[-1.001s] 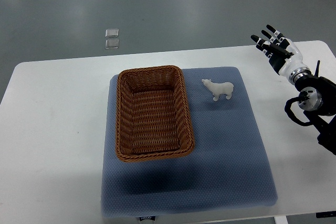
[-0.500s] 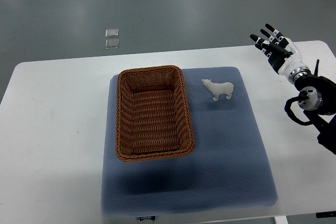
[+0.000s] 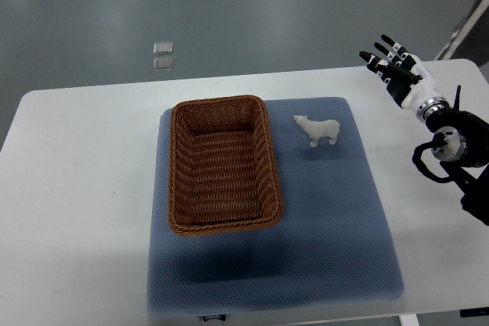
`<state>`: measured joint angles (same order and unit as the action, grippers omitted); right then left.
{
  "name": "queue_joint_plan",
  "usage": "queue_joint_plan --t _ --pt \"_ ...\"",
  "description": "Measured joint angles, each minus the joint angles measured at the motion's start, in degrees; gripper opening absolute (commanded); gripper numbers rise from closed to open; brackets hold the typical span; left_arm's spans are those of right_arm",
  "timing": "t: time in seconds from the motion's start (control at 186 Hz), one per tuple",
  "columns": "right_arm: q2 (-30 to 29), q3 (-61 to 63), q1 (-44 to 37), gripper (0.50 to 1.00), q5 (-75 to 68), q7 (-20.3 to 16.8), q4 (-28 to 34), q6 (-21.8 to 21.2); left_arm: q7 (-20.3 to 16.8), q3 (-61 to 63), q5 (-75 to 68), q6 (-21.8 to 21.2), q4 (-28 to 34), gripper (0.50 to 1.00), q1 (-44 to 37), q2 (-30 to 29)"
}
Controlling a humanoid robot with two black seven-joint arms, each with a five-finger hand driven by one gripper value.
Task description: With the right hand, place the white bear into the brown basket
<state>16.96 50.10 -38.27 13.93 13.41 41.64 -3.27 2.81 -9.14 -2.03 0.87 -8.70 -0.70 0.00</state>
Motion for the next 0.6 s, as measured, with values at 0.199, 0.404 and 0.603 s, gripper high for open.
queue_joint_plan --t 0.199,0.404,0.603 --pt "0.0 -0.2 0.0 0.932 0.4 0.0 0.1 0.0 0.0 0.0 0.0 0.0 0.0 1.000 0.0 0.0" --pt "0.1 -0.3 -0.2 0.932 2.5 0.0 0.3 0.0 0.0 0.0 0.0 0.0 0.0 1.000 0.0 0.0" --pt "-0.3 -0.7 0.0 0.932 5.3 0.0 0.4 -0.6 0.0 0.0 0.0 0.0 0.0 1.000 0.0 0.0"
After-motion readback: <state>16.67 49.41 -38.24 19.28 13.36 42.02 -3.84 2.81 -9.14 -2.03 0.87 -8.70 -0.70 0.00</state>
